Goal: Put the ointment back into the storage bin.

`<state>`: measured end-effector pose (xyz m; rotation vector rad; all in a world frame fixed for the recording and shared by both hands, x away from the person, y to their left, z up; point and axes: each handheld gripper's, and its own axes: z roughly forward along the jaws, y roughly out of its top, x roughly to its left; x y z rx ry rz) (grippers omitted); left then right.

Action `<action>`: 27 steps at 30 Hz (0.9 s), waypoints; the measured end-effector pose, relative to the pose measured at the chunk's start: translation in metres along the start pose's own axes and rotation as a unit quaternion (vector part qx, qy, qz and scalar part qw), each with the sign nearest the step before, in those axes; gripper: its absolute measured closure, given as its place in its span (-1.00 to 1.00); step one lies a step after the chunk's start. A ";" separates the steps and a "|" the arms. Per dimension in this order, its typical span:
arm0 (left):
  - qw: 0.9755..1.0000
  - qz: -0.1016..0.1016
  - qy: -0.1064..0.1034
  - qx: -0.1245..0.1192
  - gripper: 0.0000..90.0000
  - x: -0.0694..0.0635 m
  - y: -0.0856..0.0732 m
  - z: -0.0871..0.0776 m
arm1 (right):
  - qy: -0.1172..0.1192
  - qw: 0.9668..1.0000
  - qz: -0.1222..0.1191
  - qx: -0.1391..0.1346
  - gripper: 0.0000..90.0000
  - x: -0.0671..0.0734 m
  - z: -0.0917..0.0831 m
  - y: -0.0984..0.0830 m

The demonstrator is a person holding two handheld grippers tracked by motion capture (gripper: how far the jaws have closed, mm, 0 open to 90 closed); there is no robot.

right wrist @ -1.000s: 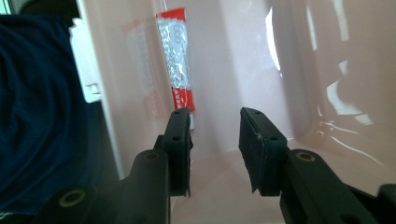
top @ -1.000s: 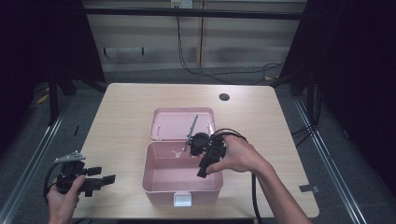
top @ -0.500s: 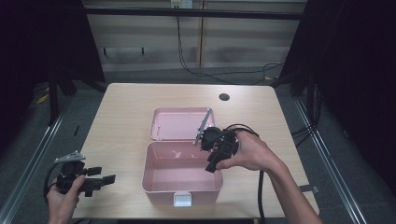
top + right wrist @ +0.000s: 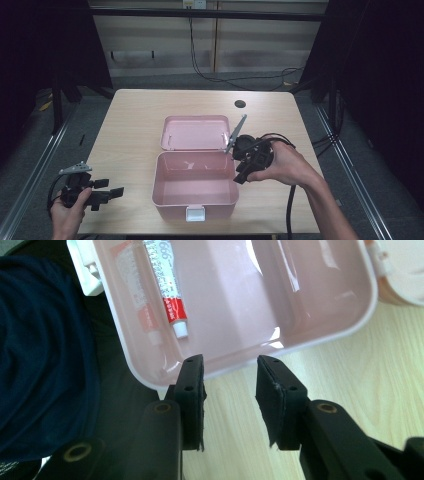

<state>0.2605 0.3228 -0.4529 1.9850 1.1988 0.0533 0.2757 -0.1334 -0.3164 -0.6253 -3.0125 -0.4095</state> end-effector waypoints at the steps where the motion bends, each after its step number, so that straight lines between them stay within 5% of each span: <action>1: 1.000 0.001 -0.001 -0.001 -0.57 0.000 0.000 0.000 | -0.001 1.000 0.001 0.000 0.44 0.000 0.000 -0.002; 14: 1.000 -0.001 -0.002 -0.002 -0.57 0.000 0.000 0.000 | -0.007 0.999 0.032 -0.019 0.43 -0.004 0.001 -0.036; 27: 1.000 -0.001 -0.005 -0.004 -0.57 0.000 0.000 0.000 | -0.008 0.996 0.080 -0.026 0.43 -0.008 0.021 -0.068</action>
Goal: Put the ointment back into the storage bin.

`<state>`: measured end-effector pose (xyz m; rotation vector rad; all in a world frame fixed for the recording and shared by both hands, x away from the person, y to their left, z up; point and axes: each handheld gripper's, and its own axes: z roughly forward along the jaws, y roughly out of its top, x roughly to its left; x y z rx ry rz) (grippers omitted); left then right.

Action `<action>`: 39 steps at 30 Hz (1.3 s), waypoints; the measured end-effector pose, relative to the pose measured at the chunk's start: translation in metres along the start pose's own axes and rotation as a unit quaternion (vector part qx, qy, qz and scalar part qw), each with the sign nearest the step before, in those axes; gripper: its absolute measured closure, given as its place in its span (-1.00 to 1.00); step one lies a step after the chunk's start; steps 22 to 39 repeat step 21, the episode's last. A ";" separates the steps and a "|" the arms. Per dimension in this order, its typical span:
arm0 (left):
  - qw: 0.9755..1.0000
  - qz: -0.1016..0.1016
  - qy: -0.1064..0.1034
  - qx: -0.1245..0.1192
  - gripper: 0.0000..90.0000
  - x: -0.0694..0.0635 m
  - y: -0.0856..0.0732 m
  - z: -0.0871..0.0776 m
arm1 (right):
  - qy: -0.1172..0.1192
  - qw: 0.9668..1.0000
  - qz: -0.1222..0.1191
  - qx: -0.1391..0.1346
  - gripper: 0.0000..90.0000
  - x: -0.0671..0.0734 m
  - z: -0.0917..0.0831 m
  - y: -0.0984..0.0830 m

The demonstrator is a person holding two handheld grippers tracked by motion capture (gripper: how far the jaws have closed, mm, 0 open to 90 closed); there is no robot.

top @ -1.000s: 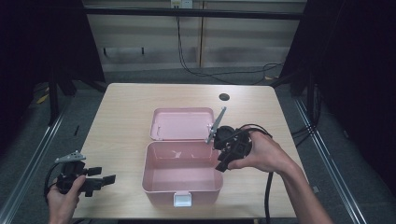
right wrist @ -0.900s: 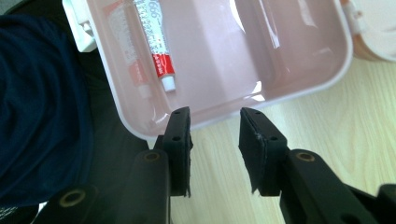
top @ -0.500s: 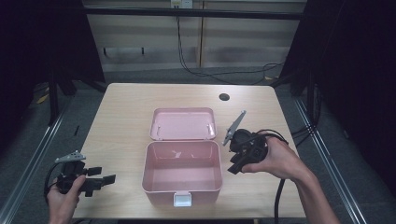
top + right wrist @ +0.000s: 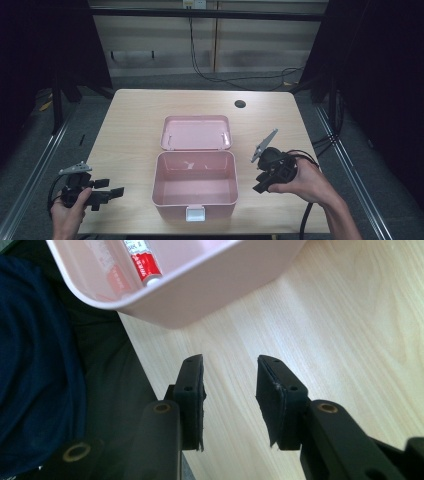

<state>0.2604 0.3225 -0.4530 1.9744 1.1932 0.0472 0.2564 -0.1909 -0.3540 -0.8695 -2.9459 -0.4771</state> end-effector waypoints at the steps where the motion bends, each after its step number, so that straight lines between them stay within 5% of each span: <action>1: 1.000 0.001 0.001 0.002 -0.57 0.000 0.000 0.000 | 0.000 1.000 0.002 -0.003 0.43 -0.001 0.001 -0.002; 16: 1.000 0.002 0.002 0.002 -0.57 0.000 0.000 0.000 | 0.011 1.000 0.017 0.018 0.42 -0.007 0.032 -0.021; 21: 1.000 -0.001 0.001 0.004 -0.57 0.000 0.000 0.002 | 0.011 0.999 0.038 0.019 0.35 -0.009 0.041 -0.029; 39: 1.000 -0.001 0.001 0.004 -0.57 0.000 0.000 0.002 | 0.011 0.999 0.038 0.019 0.35 -0.009 0.041 -0.029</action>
